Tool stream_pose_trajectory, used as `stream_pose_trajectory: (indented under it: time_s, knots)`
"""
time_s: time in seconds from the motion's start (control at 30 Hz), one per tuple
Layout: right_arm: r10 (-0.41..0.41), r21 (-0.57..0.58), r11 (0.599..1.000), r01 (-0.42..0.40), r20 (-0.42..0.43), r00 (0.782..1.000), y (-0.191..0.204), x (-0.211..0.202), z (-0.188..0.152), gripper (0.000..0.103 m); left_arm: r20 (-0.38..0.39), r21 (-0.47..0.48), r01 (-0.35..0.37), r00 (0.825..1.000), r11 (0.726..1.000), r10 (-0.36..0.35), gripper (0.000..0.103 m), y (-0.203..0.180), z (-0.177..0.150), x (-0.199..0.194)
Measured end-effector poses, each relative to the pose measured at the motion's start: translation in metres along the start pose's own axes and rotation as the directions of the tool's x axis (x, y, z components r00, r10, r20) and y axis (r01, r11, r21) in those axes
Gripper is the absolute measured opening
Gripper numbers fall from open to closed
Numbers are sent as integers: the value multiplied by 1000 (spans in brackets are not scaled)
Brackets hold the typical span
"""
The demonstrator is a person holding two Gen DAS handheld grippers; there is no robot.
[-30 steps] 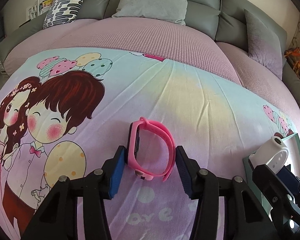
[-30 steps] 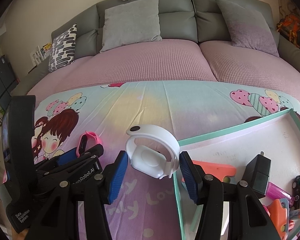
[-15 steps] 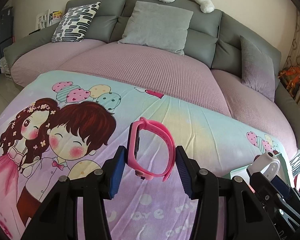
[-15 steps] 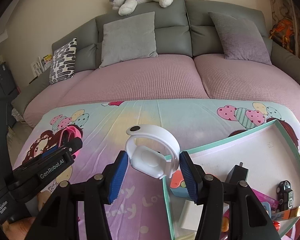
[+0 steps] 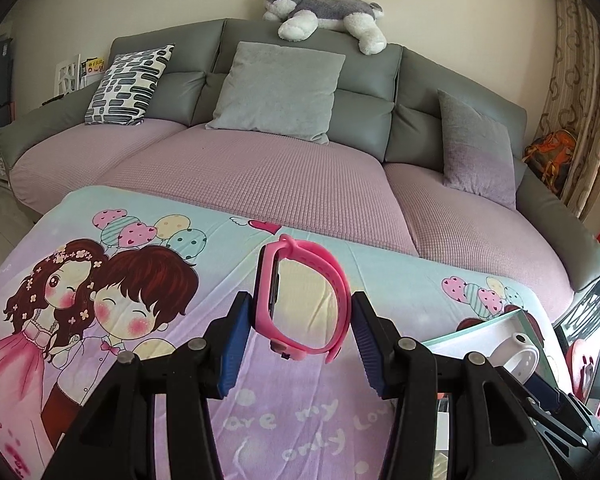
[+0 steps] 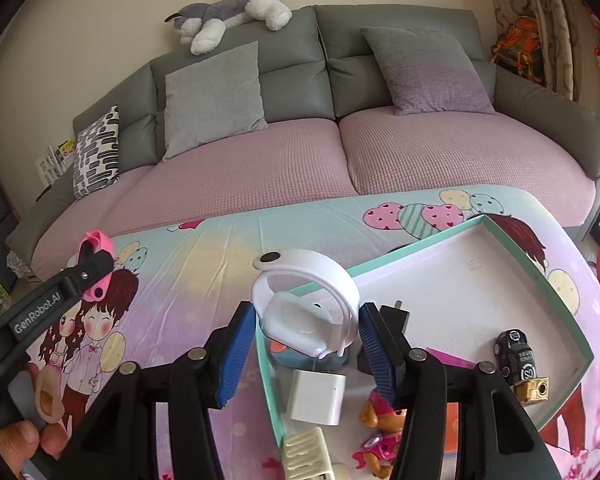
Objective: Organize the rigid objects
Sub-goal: 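Carry the pink watch and white watch over the green tray, then lower the pink watch with the left tool while the right tool lowers the white watch, open both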
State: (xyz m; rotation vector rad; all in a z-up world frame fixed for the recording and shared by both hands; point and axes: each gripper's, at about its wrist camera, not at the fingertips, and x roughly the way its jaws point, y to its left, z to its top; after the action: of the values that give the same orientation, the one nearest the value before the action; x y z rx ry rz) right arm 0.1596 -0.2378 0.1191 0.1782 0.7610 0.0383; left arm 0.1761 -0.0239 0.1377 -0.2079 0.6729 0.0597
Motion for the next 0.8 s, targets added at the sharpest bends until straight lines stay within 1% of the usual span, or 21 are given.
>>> stream_pose_trajectory:
  time_s: [0.13, 0.3, 0.53, 0.8]
  knots:
    - [-53, 50, 997, 53, 5, 999, -26, -5, 2, 57, 1, 46, 20, 1000, 999, -20, 52, -20, -3, -5]
    - [-112, 113, 987, 111, 2, 994, -58, -6, 4, 57, -17, 120, 57, 998, 991, -56, 52, -54, -8, -2]
    - [-161, 171, 972, 160, -8, 987, -94, -8, 5, 57, -80, 194, 140, 989, 971, -127, 52, -99, -23, 5]
    - [-206, 227, 952, 205, -16, 978, -121, -13, 2, 57, -157, 263, 198, 974, 944, -161, 52, -141, -45, 18]
